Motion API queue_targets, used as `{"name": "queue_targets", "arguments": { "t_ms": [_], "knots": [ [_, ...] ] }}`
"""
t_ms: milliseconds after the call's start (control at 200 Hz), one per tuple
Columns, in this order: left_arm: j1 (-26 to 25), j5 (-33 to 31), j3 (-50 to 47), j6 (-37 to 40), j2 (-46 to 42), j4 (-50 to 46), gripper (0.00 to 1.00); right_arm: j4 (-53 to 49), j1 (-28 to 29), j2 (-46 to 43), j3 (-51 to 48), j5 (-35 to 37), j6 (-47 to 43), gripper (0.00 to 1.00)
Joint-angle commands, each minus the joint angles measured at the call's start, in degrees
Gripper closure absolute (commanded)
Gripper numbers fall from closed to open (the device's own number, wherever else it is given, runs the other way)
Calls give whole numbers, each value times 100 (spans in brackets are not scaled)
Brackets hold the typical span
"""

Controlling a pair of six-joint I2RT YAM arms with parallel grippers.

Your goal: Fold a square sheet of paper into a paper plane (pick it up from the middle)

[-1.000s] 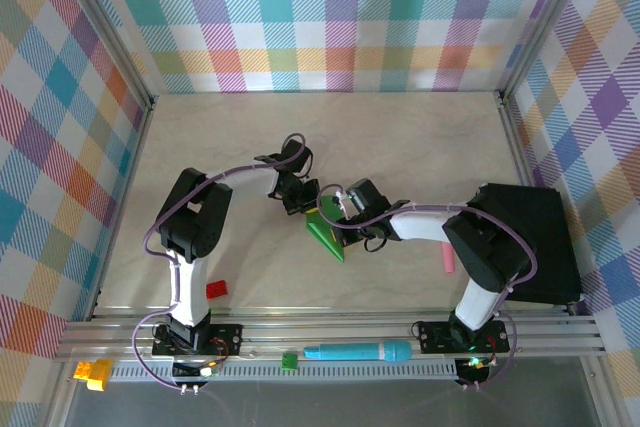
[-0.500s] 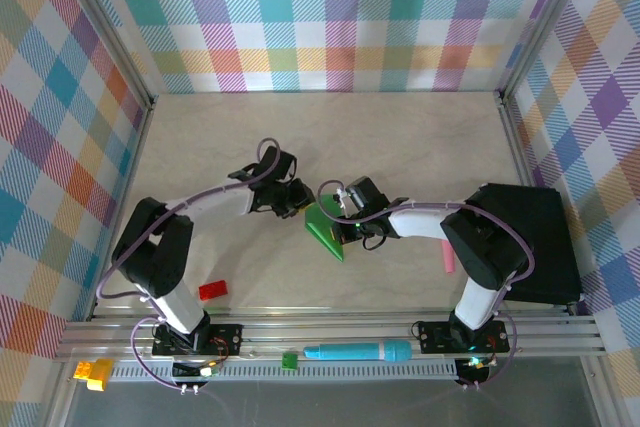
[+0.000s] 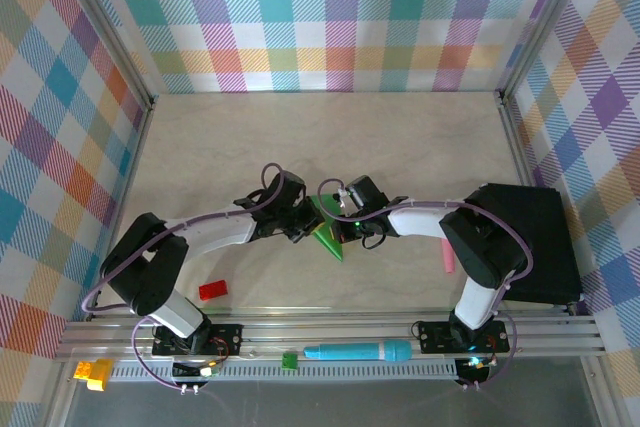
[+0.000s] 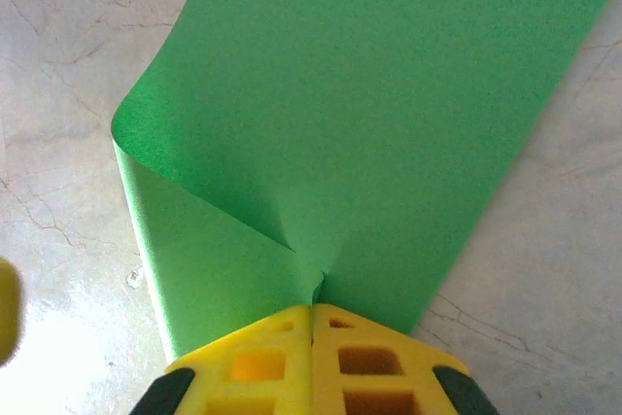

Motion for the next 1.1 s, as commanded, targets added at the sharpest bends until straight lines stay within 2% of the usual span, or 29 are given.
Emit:
{"name": "queue_targets", "arguments": {
  "t_ms": [0, 1095],
  "knots": [
    [-121, 20, -27, -282, 293, 362, 93, -514, -30, 299, -61, 130, 78, 100],
    [-147, -234, -224, -225, 747, 253, 96, -564, -39, 368, -28, 148, 82, 100]
  ]
}}
